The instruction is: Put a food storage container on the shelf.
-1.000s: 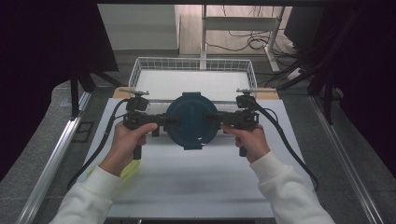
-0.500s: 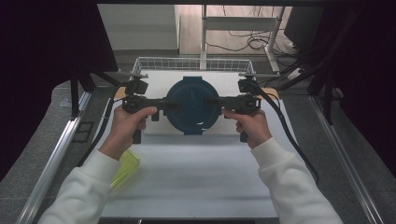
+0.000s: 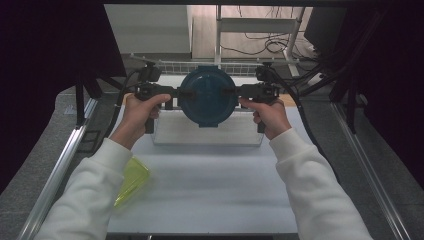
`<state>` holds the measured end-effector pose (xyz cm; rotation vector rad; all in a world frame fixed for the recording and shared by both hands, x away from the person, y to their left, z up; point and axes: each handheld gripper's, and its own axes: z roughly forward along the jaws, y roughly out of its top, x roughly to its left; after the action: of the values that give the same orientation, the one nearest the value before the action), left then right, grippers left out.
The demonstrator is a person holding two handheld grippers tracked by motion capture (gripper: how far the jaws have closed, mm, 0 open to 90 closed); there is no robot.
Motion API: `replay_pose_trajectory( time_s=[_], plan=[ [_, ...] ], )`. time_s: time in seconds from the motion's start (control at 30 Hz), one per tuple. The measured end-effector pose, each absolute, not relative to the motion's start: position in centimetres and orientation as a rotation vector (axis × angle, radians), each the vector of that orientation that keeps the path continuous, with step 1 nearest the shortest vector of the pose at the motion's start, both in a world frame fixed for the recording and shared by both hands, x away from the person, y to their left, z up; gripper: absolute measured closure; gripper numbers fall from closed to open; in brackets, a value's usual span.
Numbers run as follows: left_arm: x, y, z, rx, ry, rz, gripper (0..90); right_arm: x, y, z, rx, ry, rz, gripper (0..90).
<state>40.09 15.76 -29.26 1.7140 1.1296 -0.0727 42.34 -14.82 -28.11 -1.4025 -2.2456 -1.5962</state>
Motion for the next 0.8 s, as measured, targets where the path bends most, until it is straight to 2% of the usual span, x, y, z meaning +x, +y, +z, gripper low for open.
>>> replay_pose_trajectory(
  time_s=[0.8],
  plan=[
    [45.1,15.8,-28.7,1.73,1.144,-0.131,38.1,46.9,-14.7,-27.0,-1.464,-2.237,-1.533,35.4]
  ],
)
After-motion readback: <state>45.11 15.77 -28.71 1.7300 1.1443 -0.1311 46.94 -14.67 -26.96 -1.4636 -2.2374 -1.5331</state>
